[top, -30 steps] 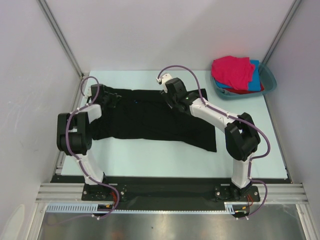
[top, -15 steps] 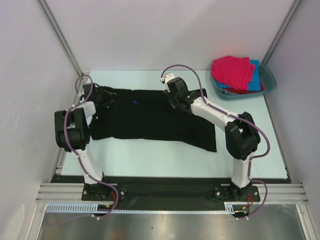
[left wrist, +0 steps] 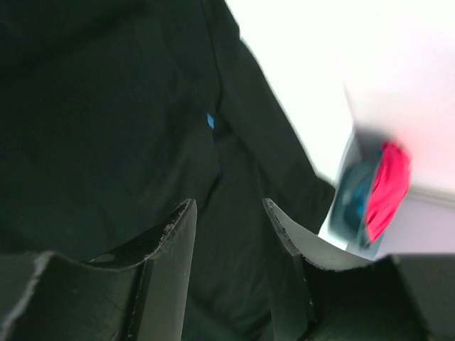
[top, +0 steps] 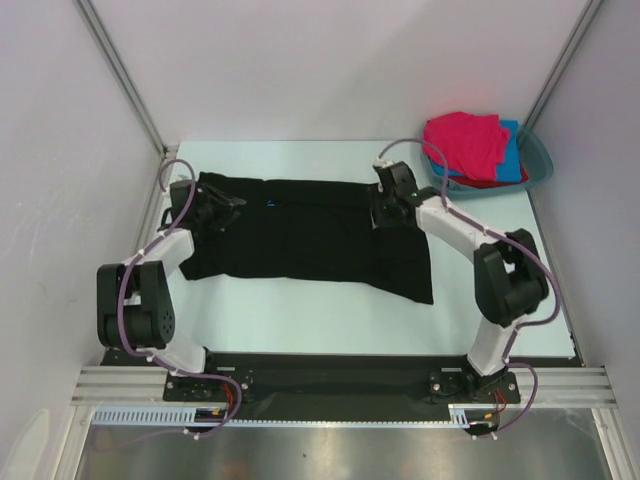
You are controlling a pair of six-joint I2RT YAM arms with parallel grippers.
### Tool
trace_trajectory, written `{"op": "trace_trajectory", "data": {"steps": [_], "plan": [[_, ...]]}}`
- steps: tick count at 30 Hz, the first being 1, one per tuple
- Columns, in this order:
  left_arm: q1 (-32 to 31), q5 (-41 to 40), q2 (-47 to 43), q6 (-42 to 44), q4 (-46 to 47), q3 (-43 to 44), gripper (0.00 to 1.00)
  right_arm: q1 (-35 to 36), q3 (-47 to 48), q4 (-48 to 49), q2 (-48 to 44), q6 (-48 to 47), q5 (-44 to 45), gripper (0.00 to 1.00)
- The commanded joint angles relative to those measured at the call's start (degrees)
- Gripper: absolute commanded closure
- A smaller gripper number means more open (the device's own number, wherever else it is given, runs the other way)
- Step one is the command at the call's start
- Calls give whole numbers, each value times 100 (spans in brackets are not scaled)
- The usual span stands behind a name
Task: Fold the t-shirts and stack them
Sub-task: Fold the tshirt
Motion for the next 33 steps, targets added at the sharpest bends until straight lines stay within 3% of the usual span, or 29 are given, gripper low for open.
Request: {"op": "trace_trajectory", "data": {"steps": [1,5,9,13,17,23,33], "plan": [[-284,99,-250,454,-145,-206,54,-357,-1154,417,-960,1645,-1605,55],[-434,292,-443,516,-5,-584,55,-1043,-2842,1299,-2348,2886,-2333,60],[-723,301,-680,577,117,-944,55,-1123,-3222,642,-3779,3336,-1463,53],[-846,362,-769,770,30,-1076,55,-1236,-3398,-25,-4450,3512,-1119,48],[-864,512,-663,964,30,-1138,56,-1369,-3652,-528,-4601,3687,-1137,50],[-856,495,-374,1061,109,-1068,56,-1413,-4479,-441,-4891,4180,-988,53],[-864,415,-39,1052,197,-1015,58,-1387,-5050,-696,-4874,4145,-118,48]]}}
